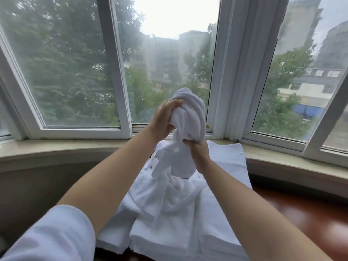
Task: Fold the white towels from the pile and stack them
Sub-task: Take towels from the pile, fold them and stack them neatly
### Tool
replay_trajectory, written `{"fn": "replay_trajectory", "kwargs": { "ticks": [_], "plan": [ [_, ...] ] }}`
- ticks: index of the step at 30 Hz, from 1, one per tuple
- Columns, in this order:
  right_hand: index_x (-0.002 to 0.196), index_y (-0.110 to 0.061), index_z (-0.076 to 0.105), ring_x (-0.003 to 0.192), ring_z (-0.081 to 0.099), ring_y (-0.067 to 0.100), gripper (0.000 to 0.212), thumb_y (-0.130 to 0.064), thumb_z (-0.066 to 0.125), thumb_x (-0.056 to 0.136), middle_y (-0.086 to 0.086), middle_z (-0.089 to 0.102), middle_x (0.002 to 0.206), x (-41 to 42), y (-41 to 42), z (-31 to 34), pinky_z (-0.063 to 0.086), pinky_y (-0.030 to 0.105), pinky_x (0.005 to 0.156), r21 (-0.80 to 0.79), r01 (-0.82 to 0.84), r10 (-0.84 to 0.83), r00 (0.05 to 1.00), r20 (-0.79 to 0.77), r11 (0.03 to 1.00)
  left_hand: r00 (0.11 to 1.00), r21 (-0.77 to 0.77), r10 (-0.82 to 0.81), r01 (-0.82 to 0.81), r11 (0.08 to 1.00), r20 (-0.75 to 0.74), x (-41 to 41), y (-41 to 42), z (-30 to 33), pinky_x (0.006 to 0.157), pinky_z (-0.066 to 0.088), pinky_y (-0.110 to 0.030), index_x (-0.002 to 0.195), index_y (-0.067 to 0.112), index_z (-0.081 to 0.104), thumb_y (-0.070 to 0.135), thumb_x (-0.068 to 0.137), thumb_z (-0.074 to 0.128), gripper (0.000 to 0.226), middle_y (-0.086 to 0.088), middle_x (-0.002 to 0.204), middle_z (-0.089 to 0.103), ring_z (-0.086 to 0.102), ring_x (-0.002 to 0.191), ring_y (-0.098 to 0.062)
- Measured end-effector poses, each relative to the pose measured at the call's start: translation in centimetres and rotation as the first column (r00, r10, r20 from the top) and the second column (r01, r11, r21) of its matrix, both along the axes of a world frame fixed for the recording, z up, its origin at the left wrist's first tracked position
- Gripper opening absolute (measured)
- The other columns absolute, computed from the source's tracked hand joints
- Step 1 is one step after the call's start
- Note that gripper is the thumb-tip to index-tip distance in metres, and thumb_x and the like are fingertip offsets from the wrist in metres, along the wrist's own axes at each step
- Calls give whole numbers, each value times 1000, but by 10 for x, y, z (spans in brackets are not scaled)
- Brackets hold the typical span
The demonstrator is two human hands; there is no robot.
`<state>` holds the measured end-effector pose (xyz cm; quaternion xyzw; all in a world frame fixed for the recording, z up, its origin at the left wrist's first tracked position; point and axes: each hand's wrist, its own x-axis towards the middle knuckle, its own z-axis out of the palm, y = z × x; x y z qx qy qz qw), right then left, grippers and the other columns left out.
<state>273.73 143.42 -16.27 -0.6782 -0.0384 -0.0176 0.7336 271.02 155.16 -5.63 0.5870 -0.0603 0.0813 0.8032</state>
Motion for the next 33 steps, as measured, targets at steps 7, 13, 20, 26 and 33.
{"fn": "replay_trajectory", "kwargs": {
  "ticks": [7,13,20,26,33],
  "plan": [
    [110,-43,44,75,57,6,41,-41,59,72,-23,59,81,-11,-75,15,39,29,59,-110,267,-247,954,172,957,999,59,-39,38,998,4,0,-46,-4,54,49,-26,132,-3,48,13,90,52,45,-15,103,55,56,82,-23],
    [125,-49,32,81,54,24,47,-45,53,84,-7,53,108,5,-111,22,39,33,66,-459,368,-233,917,324,809,991,6,134,-134,991,24,10,-65,-13,67,46,-34,125,-2,49,-6,86,39,41,-18,101,56,55,86,-28],
    [143,-33,32,141,19,32,63,-35,56,84,9,24,150,2,-103,-37,20,50,110,-977,-207,133,968,-211,-45,923,945,287,179,273,-258,-3,-5,-118,77,47,-32,115,11,62,-1,86,49,34,-8,114,53,55,108,-30],
    [143,-29,36,143,15,25,57,-32,53,88,6,21,154,9,-41,-58,9,46,118,-996,-46,282,959,-22,77,780,887,517,455,-81,-353,-24,60,-171,105,36,-55,152,31,7,15,76,72,102,-9,147,25,20,138,-35],
    [149,-29,27,143,17,21,83,-51,67,79,3,21,156,-1,42,-83,21,38,114,-990,-52,608,793,39,131,545,738,643,673,47,-538,-41,131,-222,105,20,-74,146,38,-27,49,61,85,140,-8,156,-28,-17,143,-42]
  ]
}}
